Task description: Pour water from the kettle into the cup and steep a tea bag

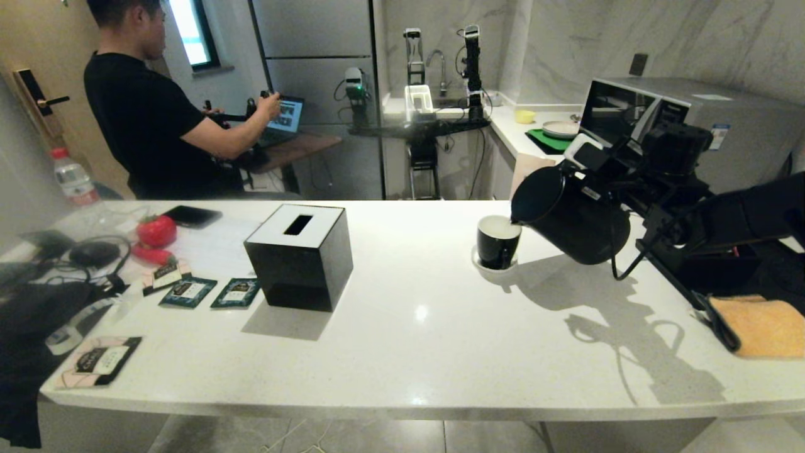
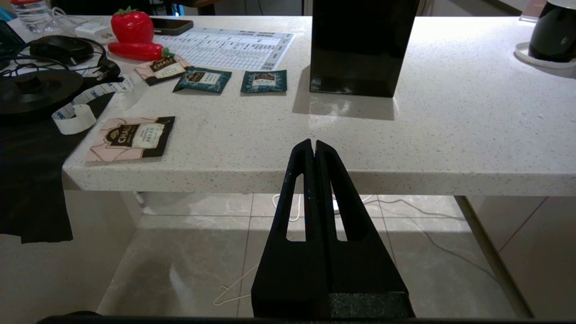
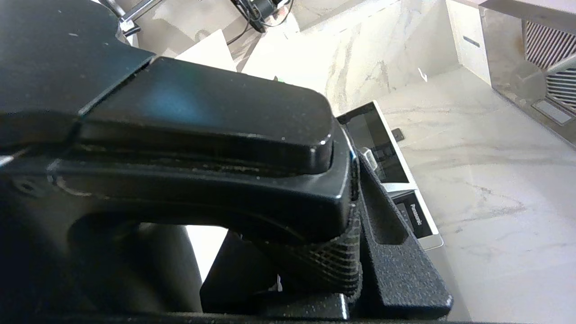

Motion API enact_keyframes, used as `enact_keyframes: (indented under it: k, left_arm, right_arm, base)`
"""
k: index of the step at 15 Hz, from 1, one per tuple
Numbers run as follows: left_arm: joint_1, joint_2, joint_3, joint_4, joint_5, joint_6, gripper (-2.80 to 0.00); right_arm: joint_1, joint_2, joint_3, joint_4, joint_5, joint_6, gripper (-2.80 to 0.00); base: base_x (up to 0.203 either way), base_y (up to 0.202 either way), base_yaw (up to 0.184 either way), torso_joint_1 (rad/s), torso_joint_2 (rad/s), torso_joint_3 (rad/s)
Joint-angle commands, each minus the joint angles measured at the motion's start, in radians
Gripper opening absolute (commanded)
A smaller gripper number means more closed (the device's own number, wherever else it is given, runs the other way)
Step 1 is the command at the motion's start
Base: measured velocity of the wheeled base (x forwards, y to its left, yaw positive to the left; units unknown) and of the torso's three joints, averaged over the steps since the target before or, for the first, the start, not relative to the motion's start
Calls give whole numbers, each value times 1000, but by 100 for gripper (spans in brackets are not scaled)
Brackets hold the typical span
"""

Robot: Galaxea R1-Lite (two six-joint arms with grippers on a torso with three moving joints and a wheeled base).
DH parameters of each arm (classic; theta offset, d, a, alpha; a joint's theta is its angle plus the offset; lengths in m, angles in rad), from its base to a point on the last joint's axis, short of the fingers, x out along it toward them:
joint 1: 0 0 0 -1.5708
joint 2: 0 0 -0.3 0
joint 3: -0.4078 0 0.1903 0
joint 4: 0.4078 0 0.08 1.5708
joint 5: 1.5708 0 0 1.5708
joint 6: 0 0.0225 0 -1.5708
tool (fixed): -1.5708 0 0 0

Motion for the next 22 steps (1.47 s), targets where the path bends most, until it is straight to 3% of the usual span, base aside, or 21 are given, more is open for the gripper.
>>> enact_keyframes:
  k: [1,22]
  left_arm:
    - [0,0,0,0,0,0,-280]
    - [0,0,0,0,0,0,-280]
  right_arm:
    - [0,1,0,-6,0,-7,-280]
    - [-1,-2,0,-7,0,-33,-280]
  base:
    - [0,0,0,0,0,0]
    - [0,0,0,0,0,0]
